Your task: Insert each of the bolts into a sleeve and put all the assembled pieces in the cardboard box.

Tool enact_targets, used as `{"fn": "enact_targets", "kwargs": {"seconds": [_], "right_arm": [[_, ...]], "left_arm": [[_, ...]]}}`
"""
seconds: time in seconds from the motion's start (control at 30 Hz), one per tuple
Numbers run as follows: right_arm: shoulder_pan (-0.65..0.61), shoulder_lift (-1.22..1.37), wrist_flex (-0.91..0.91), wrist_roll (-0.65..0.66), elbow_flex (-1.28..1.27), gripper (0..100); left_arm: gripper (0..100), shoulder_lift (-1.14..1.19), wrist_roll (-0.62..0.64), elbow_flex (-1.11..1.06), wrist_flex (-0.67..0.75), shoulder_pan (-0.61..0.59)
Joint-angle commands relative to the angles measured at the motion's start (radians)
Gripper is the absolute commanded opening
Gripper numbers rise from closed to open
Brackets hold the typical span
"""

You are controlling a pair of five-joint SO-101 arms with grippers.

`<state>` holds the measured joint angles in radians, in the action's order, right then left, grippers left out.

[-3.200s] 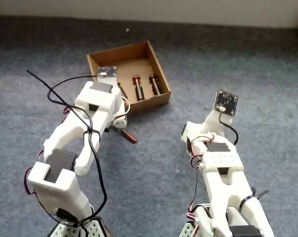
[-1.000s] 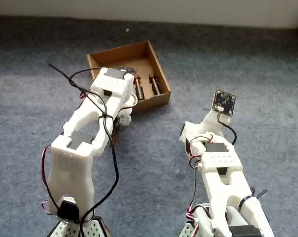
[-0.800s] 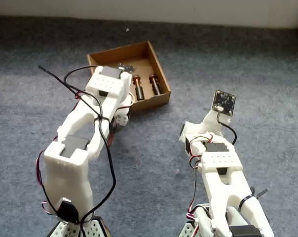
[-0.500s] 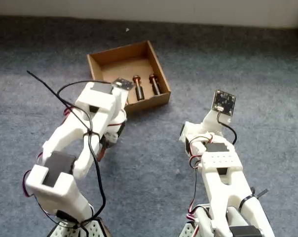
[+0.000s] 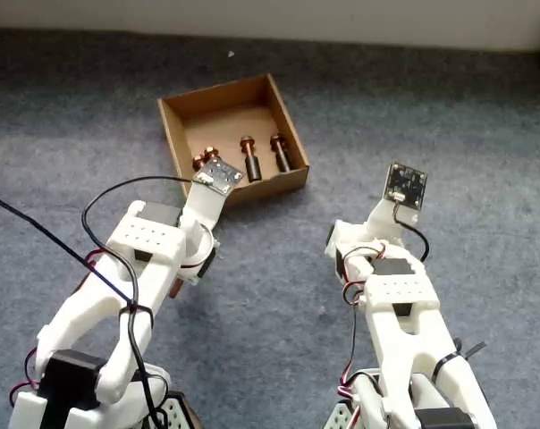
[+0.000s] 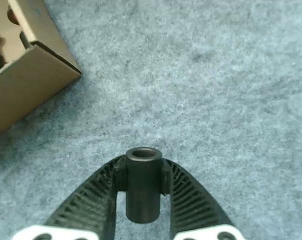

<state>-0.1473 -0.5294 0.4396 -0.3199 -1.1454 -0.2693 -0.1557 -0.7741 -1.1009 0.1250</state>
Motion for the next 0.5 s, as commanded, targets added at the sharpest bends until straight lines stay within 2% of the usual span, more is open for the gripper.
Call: {"fn": "enact_targets", "kwargs": {"seconds": [0.0, 0.1, 0.17, 0.37, 0.47], "right_arm": [[-0.01, -0.033, -0.019, 0.011, 0.002, 0.6], [-0.01, -0.033, -0.019, 0.011, 0.002, 0.6], [-0.01, -0.033, -0.019, 0.011, 0.002, 0.6], [-0.01, -0.033, -0.019, 0.011, 0.002, 0.6], [-0.01, -0.033, -0.019, 0.011, 0.002, 0.6]], "left_arm": [[4, -0.042, -0.018, 0.008, 0.029, 0.005], [19, -0.042, -0.043, -0.005, 0.032, 0.004], [24, -0.042, -0.043, -0.018, 0.061, -0.001], [20, -0.042, -0.043, -0.082, 0.204, 0.001], [19, -0.041, -0.043, -0.102, 0.226, 0.002]]}}
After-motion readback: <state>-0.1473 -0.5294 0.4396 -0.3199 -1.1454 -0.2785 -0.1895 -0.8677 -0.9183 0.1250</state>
